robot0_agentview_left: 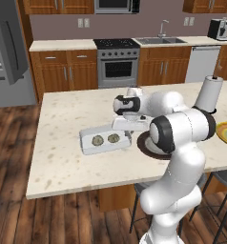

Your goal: Place two dumplings into each of the tupperware containers and then place the containers in the fridge.

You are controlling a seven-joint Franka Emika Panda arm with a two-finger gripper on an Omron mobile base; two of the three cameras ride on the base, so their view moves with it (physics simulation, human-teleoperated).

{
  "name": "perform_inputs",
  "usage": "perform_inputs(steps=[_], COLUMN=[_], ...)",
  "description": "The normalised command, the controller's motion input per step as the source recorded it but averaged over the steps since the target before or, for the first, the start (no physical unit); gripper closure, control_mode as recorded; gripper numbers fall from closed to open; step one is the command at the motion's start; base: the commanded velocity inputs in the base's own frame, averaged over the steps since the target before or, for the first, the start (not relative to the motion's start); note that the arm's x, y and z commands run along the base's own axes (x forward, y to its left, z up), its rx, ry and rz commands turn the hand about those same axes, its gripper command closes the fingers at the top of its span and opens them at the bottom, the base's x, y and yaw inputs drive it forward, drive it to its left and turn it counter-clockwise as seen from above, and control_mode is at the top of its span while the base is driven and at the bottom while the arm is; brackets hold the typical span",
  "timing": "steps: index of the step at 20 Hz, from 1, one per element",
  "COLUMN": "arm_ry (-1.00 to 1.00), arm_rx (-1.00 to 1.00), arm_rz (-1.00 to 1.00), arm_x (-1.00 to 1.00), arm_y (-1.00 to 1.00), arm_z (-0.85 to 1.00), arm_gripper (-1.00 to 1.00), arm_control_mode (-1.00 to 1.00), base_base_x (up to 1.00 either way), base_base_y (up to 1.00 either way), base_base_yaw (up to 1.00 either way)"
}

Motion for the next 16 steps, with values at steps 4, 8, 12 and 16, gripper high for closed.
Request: perform_inputs(steps=[4,8,12,16], arm_ry=[0.10,0.06,0.02,-0.02], arm_rx=[0.00,0.00,0.00,-0.02], arm_rz=[-0.27,-0.35,-0.43,-0.45], arm_x=[-0.45,-0.56,-0.57,-0.60], arm_y=[-0.43,-0.32,-0.03,0.00], arm_z=[0.54,0.45,0.40,0.20], arm_gripper=[1.00,1.00,1.00,1.00], arm_control_mode=[-1.00,-1.00,-1.00,-1.00], base_base_x=[0.00,0.00,0.00,0.00], base_base_y=[0.00,0.00,0.00,0.00], base_base_yaw=[0.00,0.00,0.00,0.00])
